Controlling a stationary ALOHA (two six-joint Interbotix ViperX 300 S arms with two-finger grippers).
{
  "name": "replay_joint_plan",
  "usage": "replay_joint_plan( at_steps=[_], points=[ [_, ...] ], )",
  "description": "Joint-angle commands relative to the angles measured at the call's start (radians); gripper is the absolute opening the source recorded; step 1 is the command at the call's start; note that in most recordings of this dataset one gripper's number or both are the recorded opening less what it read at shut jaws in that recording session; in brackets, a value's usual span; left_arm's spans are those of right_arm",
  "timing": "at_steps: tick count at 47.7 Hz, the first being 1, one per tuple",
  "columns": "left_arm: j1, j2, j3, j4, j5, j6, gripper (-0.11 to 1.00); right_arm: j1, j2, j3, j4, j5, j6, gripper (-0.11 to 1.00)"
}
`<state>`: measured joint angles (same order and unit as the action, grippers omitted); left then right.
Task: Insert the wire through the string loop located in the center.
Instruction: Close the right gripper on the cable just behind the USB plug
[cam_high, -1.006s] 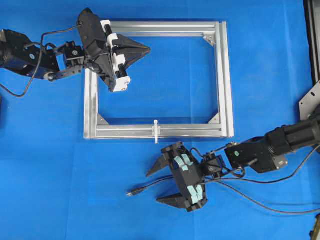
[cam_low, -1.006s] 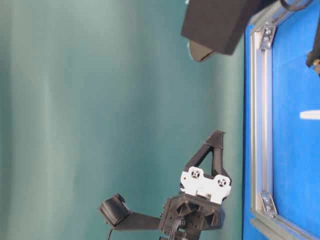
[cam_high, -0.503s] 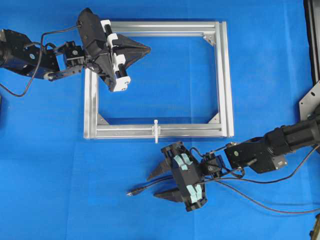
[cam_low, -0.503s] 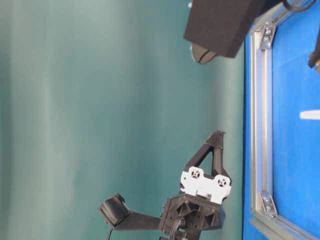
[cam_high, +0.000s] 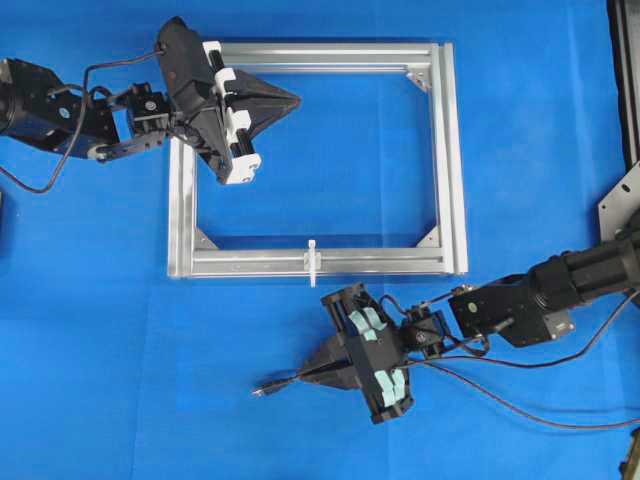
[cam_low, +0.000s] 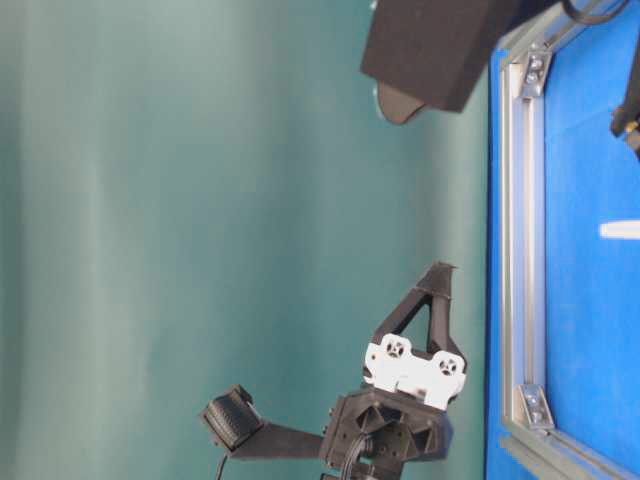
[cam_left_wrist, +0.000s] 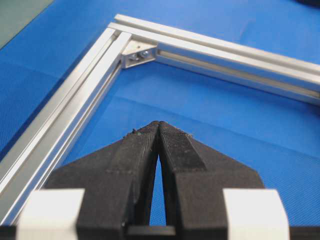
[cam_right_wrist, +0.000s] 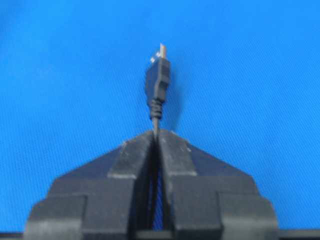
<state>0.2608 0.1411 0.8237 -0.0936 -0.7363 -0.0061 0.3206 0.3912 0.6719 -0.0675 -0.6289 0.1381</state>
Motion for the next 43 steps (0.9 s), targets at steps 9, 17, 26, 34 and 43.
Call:
replay_joint_plan(
  at_steps=[9,17,26,34,43],
  points=[
    [-0.002,-0.028,-0.017,0.003,-0.006,-0.002,0.0,0.002,-0.025,-0.011,0.005,-0.011,0.008,-0.02],
    [-0.002,-0.028,-0.017,0.003,-0.006,-0.002,0.0,0.002,-0.071,-0.008,0.005,0.003,0.008,-0.02],
    [-0.002,-0.028,-0.017,0.003,-0.006,-0.002,0.0,0.002,-0.138,-0.015,0.005,0.094,0.006,-0.02],
    [-0.002,-0.028,-0.018,0.003,-0.006,-0.002,0.0,0.003,-0.215,-0.02,0.005,0.193,0.006,-0.02],
    [-0.002,-0.028,-0.018,0.003,-0.006,-0.002,0.0,0.003,-0.252,-0.021,0.005,0.236,0.006,-0.02]
  ],
)
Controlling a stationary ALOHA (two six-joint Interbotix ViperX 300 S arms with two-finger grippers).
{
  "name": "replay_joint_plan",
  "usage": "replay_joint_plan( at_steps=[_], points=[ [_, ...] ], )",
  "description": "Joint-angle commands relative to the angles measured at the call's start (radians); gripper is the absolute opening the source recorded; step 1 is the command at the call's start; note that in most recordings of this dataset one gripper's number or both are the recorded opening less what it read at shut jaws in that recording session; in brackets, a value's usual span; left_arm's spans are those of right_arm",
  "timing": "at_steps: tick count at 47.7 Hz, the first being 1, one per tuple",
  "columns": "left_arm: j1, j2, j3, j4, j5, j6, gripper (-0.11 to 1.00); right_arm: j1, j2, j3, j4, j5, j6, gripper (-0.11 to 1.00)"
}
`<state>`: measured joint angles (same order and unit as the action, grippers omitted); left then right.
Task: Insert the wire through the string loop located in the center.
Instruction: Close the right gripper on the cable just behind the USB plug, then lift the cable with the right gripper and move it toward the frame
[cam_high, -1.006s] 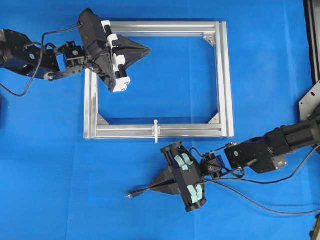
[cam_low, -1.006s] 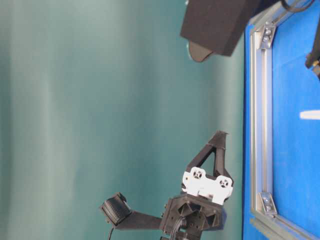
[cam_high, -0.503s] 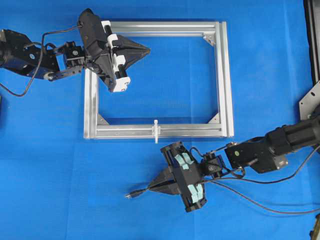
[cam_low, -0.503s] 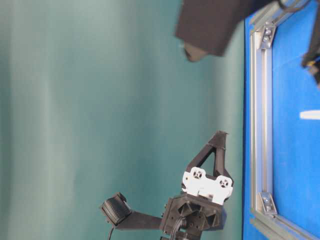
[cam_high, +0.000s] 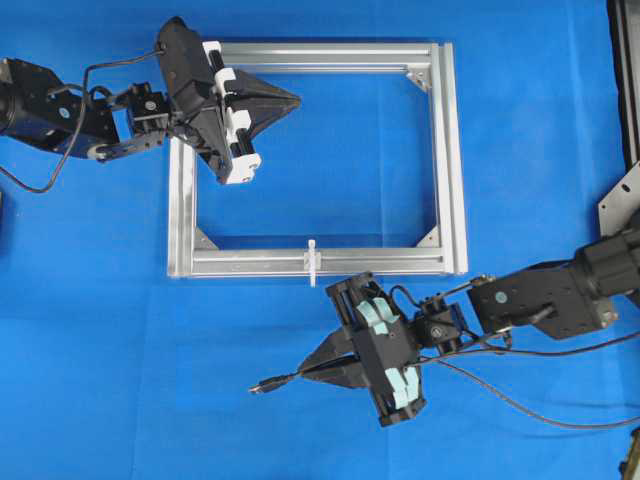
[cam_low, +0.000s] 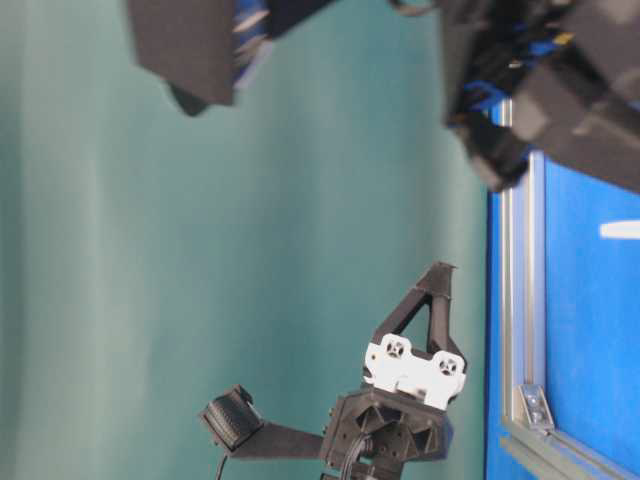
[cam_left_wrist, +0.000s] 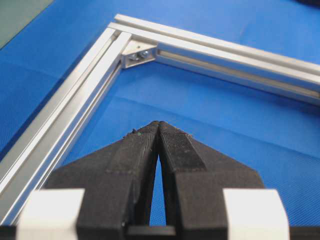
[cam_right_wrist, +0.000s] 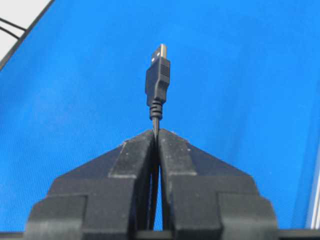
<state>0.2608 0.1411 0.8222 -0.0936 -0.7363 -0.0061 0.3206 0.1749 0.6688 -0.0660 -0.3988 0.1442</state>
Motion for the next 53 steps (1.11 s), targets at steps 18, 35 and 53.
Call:
replay_joint_plan(
  at_steps=[18,35,53],
  points=[
    [-0.002,-0.029,-0.02,0.003,-0.006,-0.041,0.0,0.003,-0.035,-0.017,0.003,0.008,0.0,-0.02],
    [-0.002,-0.029,-0.02,0.003,0.006,-0.046,0.0,0.003,-0.035,-0.017,0.003,0.005,0.0,-0.02],
    [-0.002,-0.028,-0.023,0.009,0.023,-0.048,0.0,0.003,-0.035,-0.017,0.003,0.003,0.0,-0.02]
  ],
)
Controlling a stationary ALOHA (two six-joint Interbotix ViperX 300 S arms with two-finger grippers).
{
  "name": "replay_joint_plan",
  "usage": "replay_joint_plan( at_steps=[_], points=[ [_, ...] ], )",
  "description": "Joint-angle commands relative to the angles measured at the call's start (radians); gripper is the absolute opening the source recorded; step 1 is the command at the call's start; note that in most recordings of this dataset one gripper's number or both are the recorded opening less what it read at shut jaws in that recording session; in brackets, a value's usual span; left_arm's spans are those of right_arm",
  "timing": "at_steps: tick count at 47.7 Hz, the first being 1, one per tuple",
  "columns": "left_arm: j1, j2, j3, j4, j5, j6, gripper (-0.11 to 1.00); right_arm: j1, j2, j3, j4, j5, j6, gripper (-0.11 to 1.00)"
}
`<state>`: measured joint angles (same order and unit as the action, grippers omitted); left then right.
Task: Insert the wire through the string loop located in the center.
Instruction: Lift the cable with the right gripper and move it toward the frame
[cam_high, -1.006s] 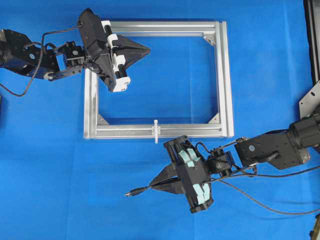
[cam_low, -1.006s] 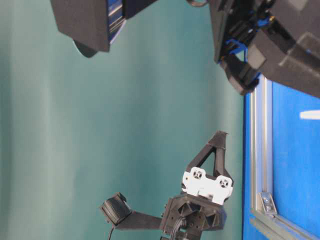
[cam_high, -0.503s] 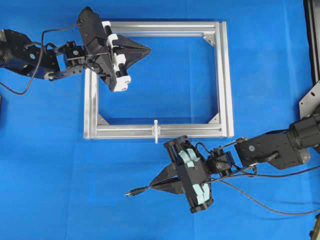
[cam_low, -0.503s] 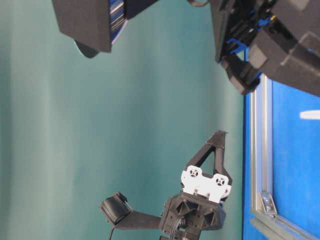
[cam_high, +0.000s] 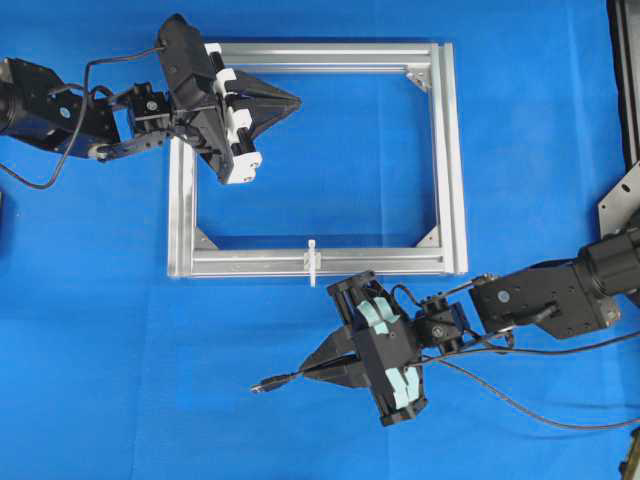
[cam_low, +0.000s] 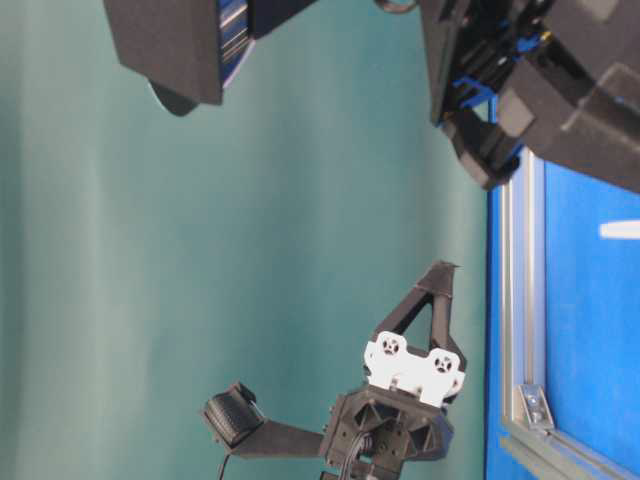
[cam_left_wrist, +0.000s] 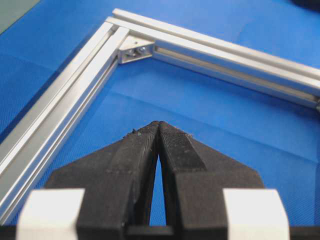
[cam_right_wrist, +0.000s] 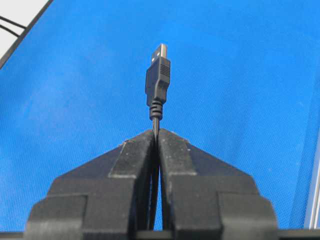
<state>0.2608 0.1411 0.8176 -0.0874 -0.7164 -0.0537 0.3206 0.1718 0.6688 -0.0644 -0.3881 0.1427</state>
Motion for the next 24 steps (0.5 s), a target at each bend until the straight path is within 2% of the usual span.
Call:
replay_joint_plan(
  at_steps=[1,24],
  points=[
    [-0.002,-0.028,-0.02,0.005,0.006,0.0,0.0,0.003,-0.032,-0.015,0.0,-0.008,0.002,-0.02],
    [-0.002,-0.025,-0.035,0.005,0.037,0.002,0.0,0.002,-0.032,-0.015,0.002,-0.008,0.0,-0.02]
  ],
)
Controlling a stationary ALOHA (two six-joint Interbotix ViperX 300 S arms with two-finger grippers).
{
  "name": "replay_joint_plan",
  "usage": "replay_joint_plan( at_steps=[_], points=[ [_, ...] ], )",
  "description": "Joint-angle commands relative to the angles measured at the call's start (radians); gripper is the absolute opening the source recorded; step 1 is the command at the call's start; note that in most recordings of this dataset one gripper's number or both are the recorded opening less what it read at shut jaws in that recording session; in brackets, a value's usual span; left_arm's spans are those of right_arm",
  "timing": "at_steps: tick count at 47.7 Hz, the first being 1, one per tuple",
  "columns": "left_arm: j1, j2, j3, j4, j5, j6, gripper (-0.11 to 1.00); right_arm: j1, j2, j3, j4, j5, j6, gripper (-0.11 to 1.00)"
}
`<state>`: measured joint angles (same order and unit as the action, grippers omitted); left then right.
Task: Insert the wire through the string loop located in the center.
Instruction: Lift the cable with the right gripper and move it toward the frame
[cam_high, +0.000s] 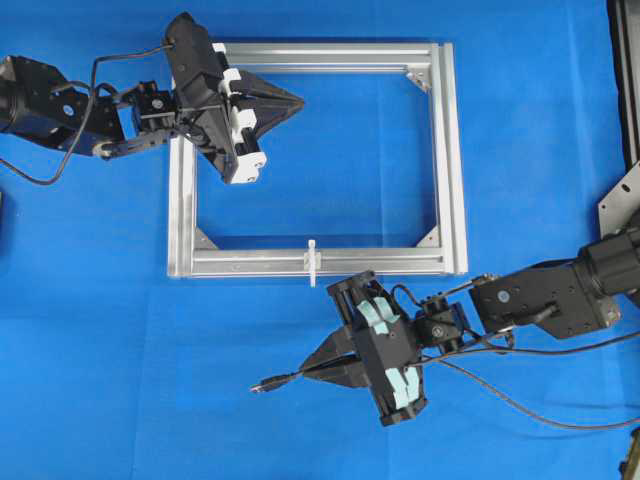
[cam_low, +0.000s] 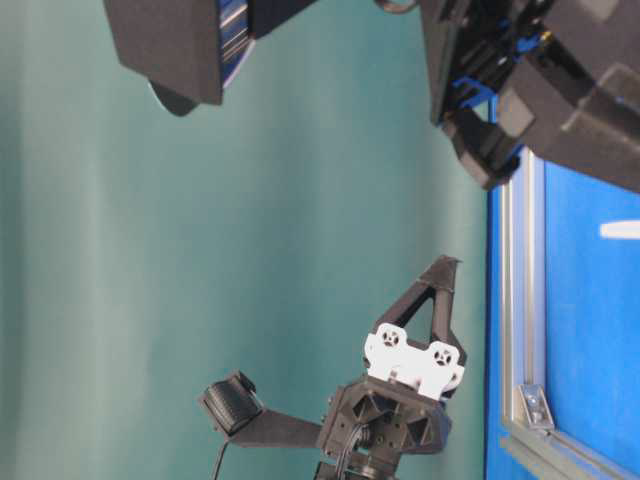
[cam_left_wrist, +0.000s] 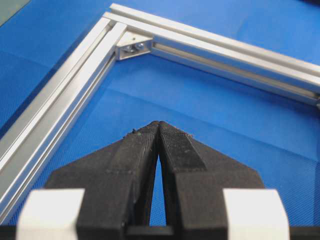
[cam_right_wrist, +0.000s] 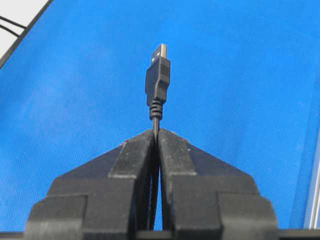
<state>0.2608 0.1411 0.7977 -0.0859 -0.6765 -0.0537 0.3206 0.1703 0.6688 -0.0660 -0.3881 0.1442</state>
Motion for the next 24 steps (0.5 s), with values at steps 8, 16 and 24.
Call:
replay_joint_plan(
  at_steps=[8,16,24],
  points=[
    [-0.002,-0.025,-0.014,0.003,-0.003,0.002,0.0,0.002,-0.031,-0.014,0.003,-0.008,-0.002,-0.02],
    [-0.002,-0.025,-0.015,0.003,-0.003,0.002,0.0,0.003,-0.031,-0.014,0.003,-0.008,-0.002,-0.02],
    [-0.002,-0.023,-0.015,0.003,-0.003,0.003,0.0,0.003,-0.038,0.003,0.002,-0.017,-0.002,-0.02]
  ],
)
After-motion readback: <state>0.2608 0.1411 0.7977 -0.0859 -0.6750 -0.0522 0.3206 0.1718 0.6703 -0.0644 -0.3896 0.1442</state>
